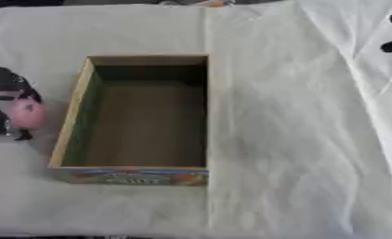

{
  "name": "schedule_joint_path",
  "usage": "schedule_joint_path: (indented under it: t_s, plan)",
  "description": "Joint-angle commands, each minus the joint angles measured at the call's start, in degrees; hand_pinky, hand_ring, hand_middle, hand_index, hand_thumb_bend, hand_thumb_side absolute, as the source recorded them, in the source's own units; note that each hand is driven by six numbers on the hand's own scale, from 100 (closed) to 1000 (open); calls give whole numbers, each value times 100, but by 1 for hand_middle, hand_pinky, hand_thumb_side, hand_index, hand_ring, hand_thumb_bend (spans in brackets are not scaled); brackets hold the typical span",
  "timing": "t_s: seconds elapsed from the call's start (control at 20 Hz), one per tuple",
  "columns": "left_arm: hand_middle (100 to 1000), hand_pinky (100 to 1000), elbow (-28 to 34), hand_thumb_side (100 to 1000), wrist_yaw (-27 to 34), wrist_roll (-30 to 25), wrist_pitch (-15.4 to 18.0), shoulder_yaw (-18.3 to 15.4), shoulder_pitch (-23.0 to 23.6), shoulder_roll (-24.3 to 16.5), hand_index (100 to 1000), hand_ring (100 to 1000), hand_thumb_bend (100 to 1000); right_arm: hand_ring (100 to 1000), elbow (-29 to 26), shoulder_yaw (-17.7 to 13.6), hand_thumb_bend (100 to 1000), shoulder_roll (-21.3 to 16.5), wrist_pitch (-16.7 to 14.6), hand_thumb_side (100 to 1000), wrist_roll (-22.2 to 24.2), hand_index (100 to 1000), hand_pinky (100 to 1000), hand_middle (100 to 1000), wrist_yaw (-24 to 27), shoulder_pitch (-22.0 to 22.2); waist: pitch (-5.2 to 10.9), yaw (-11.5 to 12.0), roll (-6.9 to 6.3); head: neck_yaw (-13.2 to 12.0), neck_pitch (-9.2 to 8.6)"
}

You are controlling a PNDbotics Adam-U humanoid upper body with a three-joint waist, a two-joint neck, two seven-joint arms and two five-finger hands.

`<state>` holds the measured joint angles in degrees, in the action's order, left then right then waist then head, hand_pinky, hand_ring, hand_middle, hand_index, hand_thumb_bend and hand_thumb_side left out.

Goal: Pick up objects on the table and place them in the box.

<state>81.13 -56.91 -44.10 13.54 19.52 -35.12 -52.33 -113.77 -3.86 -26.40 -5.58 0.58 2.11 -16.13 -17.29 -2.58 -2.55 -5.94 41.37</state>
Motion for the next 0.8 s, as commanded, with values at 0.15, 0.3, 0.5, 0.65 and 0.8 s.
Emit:
schedule_joint_path:
  t_s: [0.15,0.3,0.5,0.65,0.8]
  plan:
    - [604,525,26,540,40,71,-45,-44,-72,-109,857,665,330,823,-82,-57,100,-58,0,1000,22,833,646,749,-29,-58,63,-10,20,-29,-68]
    - [600,511,34,492,76,90,-88,-46,-70,-103,833,658,266,823,-82,-57,100,-55,-2,1000,31,834,647,749,-29,-58,58,-13,27,-34,-74]
    - [586,483,44,379,110,127,-139,-49,-72,-106,802,630,158,824,-82,-55,100,-53,-7,1000,44,835,648,750,-26,-57,61,-13,34,-34,-74]
    - [584,473,66,333,135,148,-182,-71,-72,-116,790,623,100,824,-82,-58,100,-49,-6,1000,52,835,649,749,-23,-49,71,-14,36,-34,-73]
    - [583,462,132,295,167,164,-231,-121,-70,-137,789,614,100,824,-82,-61,100,-47,-3,1000,51,835,650,749,-21,-43,82,-13,35,-25,-69]
